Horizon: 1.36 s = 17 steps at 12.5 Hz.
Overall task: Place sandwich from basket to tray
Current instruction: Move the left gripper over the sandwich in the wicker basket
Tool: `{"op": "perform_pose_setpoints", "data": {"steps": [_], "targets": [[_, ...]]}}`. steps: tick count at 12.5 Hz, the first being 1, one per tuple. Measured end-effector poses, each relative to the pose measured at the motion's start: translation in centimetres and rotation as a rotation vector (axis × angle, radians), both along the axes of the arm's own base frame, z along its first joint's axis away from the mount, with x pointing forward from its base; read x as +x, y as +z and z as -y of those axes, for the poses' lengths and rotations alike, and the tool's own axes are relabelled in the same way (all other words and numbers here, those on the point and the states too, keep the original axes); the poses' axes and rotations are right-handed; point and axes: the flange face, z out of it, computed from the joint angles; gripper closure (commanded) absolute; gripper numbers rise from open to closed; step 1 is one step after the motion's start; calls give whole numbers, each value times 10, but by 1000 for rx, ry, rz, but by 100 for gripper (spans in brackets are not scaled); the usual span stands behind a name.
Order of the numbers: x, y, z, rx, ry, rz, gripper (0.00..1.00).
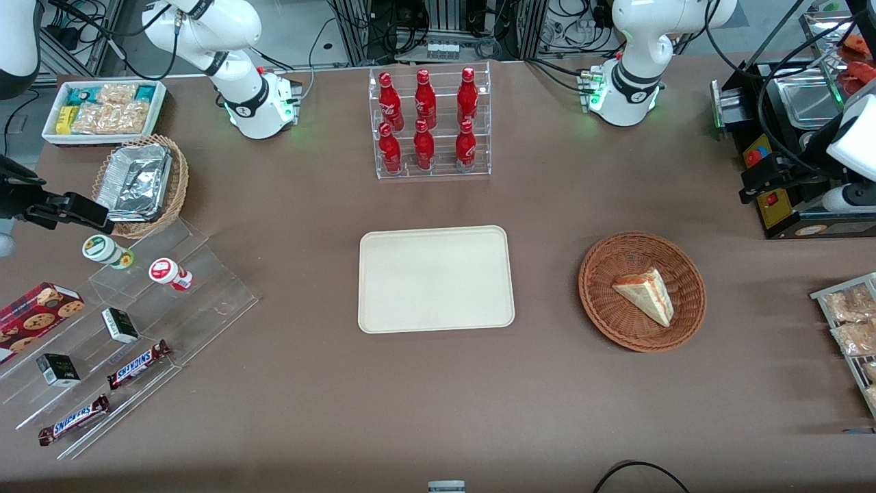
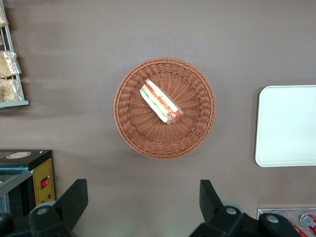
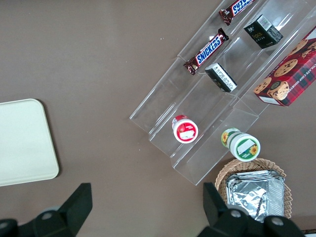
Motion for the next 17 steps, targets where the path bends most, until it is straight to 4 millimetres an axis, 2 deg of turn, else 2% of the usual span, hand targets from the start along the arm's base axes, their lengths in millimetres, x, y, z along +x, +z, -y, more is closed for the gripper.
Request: {"op": "perform_pose_setpoints", "data": {"steps": [4,6,12,14,17], "targets": [[1,-2,-2,1,10,-5,0],[7,-13,-4,20,10,-22,0],[47,-71,0,37,14,-28,0],[60,-102,6,35,9,-16,0],[63,-143,18,35,17,-10,0]]}}
